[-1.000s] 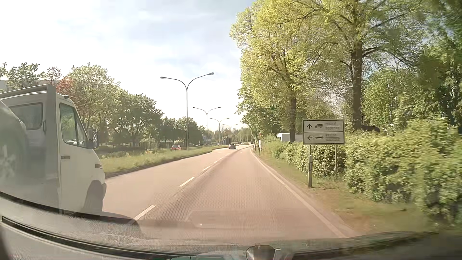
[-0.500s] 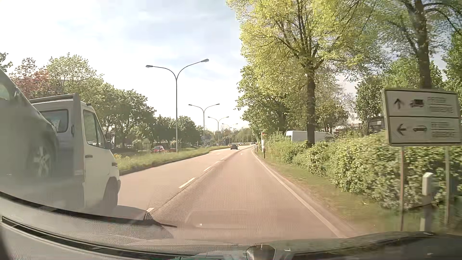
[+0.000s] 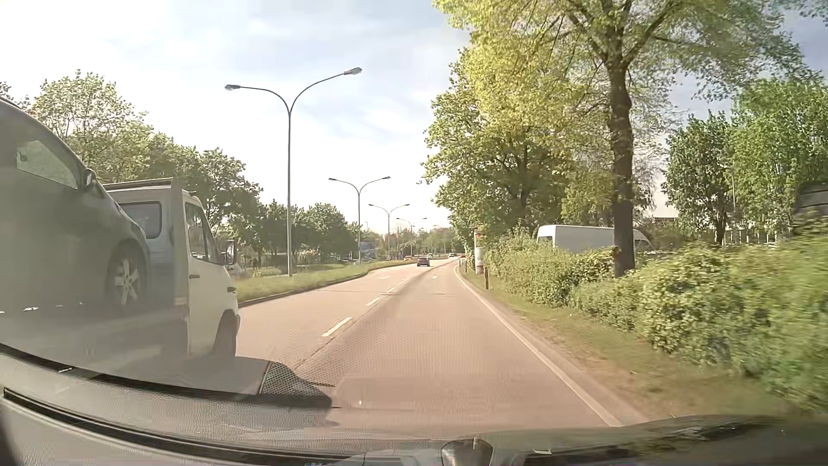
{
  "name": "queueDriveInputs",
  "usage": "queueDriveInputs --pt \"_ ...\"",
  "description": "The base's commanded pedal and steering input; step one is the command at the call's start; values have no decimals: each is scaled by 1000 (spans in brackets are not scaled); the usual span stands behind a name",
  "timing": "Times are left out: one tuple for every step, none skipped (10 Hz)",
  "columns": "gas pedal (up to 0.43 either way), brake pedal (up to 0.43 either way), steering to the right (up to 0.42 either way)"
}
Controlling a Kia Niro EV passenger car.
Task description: Follow the waypoints while adhering to traffic rules and regulations
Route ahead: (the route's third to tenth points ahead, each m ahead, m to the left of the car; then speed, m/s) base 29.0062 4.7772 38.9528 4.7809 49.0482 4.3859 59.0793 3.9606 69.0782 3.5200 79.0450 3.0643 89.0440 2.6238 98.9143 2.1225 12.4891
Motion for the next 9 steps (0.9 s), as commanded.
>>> queueDriveInputs --pt "79 0 0" --pt "79 0 -1" --pt "79 0 0" --pt "79 0 0" --pt "79 0 0" --pt "79 0 0" --pt "79 0 0" --pt "79 0 1" --pt "79 0 1"
